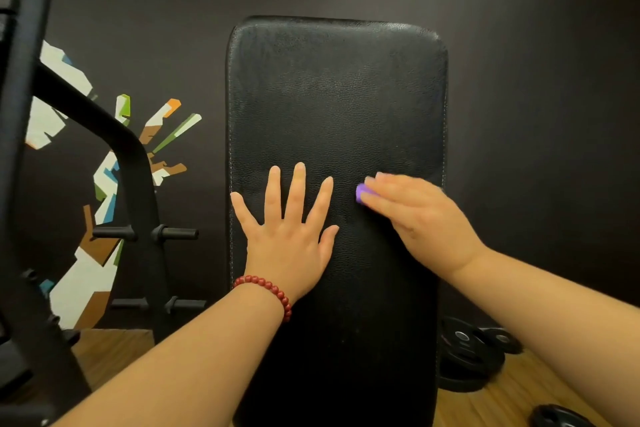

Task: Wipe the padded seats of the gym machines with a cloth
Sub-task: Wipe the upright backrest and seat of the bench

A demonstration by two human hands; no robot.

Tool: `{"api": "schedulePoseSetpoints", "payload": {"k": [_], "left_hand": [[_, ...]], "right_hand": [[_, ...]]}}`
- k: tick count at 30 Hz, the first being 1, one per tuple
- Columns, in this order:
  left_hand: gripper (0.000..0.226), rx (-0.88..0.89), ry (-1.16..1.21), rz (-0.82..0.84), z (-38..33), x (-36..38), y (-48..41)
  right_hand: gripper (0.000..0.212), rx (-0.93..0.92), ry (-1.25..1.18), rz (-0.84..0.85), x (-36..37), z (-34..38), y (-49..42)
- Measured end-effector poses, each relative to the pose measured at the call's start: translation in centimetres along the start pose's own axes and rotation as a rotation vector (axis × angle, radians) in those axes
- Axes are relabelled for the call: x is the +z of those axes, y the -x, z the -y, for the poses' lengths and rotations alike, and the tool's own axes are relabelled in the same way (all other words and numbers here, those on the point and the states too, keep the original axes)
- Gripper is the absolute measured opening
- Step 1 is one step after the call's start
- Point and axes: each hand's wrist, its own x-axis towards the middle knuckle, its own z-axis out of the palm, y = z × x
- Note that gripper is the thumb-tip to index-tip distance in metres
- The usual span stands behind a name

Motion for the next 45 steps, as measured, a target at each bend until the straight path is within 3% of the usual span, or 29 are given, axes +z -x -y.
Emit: {"api": "schedulePoseSetpoints", "payload": {"k": [5, 14, 21, 28, 34, 41, 45], "left_hand": [[0.064, 0.006, 0.001, -0.018, 0.0, 0.1, 0.0], [0.061, 0.049, -0.071, 0.008, -0.2, 0.2, 0.4], [0.054, 0.162, -0.029, -0.103, -0.5, 0.9, 0.6], [0.054, 0.179, -0.036, -0.114, -0.6, 1.1, 0.5], [0.054, 0.184, -0.053, -0.099, -0.6, 0.9, 0.5], [0.053, 0.217, -0.046, -0.125, -0.7, 1.3, 0.8], [0.052, 0.222, -0.033, -0.146, -0.7, 1.4, 0.8]], "right_hand": [[0.030, 0.233, 0.014, -0.183, 0.5, -0.7, -1.6], [0.034, 0.056, -0.035, -0.003, -0.2, 0.7, 1.8], [0.030, 0.195, 0.032, -0.166, 0.2, -0.1, 0.0], [0.032, 0.051, 0.026, -0.051, -0.6, -0.1, 1.7], [0.030, 0.188, 0.047, -0.169, 0.1, -1.3, -0.4], [0.032, 0.048, -0.002, -0.045, -0.9, -0.1, 2.6], [0.029, 0.219, 0.041, -0.182, -0.4, -2.7, -0.9]]}}
